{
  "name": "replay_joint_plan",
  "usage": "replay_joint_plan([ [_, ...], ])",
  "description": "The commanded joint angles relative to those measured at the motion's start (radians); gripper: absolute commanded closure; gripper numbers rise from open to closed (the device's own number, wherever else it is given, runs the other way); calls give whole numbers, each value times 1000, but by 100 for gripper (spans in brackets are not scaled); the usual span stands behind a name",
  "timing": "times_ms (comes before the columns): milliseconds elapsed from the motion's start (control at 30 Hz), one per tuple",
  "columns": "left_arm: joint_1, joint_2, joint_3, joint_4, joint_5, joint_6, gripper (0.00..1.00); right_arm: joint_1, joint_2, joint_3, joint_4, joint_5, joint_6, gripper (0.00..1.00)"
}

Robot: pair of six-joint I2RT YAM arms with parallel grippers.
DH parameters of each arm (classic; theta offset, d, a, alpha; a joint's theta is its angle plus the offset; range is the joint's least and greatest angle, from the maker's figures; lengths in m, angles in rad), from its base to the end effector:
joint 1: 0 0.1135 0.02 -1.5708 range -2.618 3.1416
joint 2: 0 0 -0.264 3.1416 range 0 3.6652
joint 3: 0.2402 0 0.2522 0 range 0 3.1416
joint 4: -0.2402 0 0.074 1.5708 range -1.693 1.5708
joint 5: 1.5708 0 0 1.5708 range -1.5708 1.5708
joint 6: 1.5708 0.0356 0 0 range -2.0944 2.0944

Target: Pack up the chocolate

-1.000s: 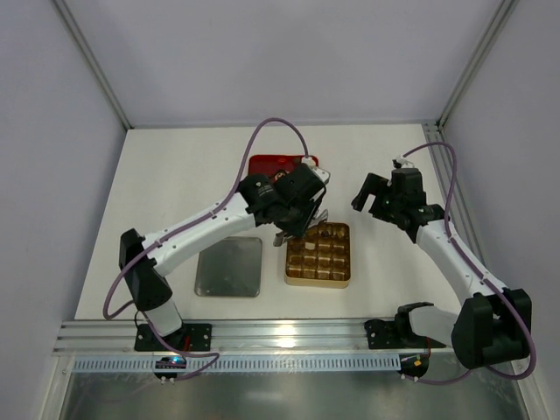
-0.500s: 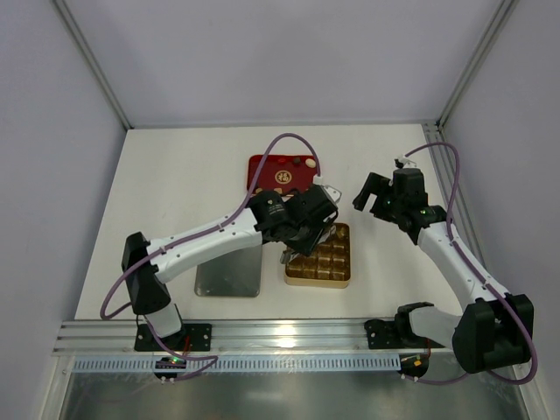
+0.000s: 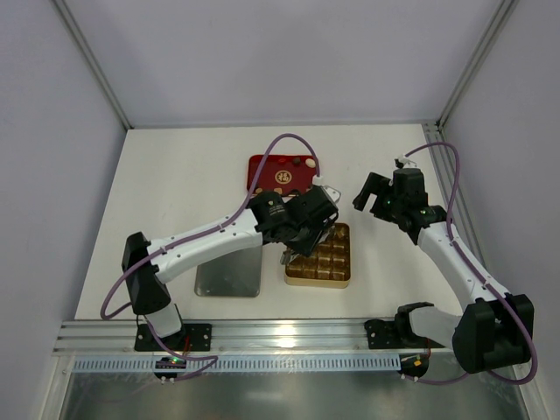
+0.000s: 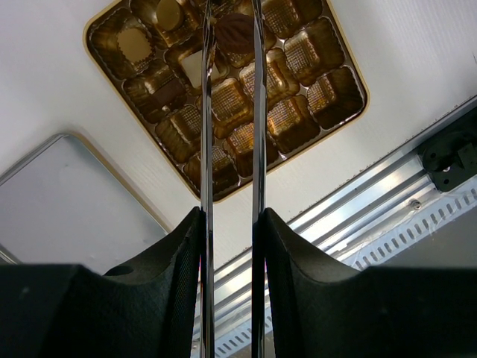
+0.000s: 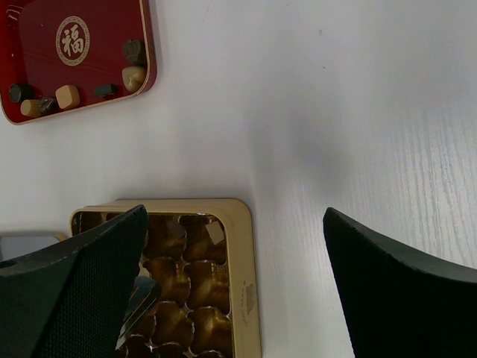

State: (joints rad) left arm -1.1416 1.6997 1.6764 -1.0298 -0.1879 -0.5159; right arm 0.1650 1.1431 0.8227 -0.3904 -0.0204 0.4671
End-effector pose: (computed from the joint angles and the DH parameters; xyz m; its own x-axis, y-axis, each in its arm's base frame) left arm 0.1534 -0.3193 0.3349 -0.7362 0.4442 -0.5105 0.5652 0.8185 -0.1029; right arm 0.2415 0.0409 0.2620 -0.6554 0.3473 -0.6707 0.1296 0.9266 0.3531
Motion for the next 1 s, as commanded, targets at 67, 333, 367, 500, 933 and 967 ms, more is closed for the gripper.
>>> replay_joint_plan([
  [67, -10, -5, 0, 31, -12, -3, 64, 5, -29, 7, 10, 16, 1, 0],
  [333, -14, 18, 3, 36, -5, -3, 62, 5, -31, 6, 8, 16, -2, 0],
  [367, -14, 20, 2, 37, -5, -1, 63, 5, -31, 6, 10, 16, -4, 0],
  [500, -12, 26, 2, 39, -2, -1, 63, 4, -31, 6, 10, 16, -4, 0],
  [933, -14, 35, 6, 45, 4, 4, 60, 5, -28, 7, 8, 16, -7, 0],
  [967, -14, 37, 8, 43, 4, 4, 60, 5, -29, 7, 10, 16, -4, 0],
])
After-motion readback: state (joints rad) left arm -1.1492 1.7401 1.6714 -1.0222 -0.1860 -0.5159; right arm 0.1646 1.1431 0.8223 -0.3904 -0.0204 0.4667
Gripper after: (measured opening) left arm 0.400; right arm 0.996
